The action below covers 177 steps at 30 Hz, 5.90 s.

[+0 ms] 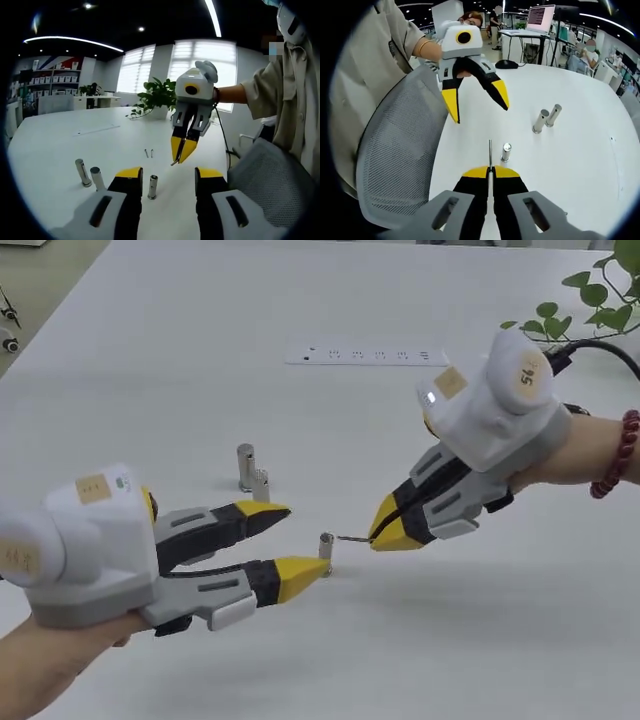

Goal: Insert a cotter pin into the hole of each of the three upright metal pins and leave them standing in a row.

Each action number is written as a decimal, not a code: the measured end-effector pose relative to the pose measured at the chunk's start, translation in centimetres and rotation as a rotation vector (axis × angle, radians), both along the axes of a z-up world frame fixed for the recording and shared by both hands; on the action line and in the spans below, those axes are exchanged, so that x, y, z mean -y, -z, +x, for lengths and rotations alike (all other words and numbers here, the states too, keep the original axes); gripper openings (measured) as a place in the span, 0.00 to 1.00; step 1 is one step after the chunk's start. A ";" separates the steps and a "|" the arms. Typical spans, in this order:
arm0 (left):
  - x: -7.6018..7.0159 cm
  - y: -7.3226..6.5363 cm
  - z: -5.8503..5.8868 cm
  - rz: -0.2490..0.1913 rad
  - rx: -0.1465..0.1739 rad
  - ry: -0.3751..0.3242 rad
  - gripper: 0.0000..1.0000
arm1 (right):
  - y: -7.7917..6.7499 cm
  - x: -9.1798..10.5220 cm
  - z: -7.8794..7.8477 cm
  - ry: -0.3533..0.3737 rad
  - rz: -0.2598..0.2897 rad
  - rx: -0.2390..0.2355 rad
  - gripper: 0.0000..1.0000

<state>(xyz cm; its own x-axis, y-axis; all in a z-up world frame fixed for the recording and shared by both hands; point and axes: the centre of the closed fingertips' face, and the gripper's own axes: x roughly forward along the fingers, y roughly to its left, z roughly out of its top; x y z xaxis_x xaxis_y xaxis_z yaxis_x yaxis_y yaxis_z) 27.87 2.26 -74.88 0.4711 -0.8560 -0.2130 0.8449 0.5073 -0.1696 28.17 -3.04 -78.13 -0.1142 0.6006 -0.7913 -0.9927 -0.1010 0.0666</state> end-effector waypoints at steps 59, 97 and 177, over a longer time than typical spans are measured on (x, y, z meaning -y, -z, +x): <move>1.3 7.4 3.4 0.161 0.041 -0.008 0.27 | 3.3 2.0 0.8 0.345 -0.104 -0.075 0.03; 3.2 8.2 4.0 0.147 0.032 0.029 0.08 | 4.0 1.5 1.3 0.361 -0.131 -0.101 0.03; 3.7 8.5 3.7 0.140 0.047 0.028 0.07 | 3.3 -2.2 1.8 0.453 -0.073 -0.201 0.03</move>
<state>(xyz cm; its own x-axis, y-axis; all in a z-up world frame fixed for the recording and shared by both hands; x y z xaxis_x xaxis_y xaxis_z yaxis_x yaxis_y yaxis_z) 31.57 -1.39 -83.41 0.4602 -0.8321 -0.3096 0.8643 0.4996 -0.0582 30.00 -0.82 -81.43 -0.0091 0.5692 -0.8221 -0.9023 0.3497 0.2521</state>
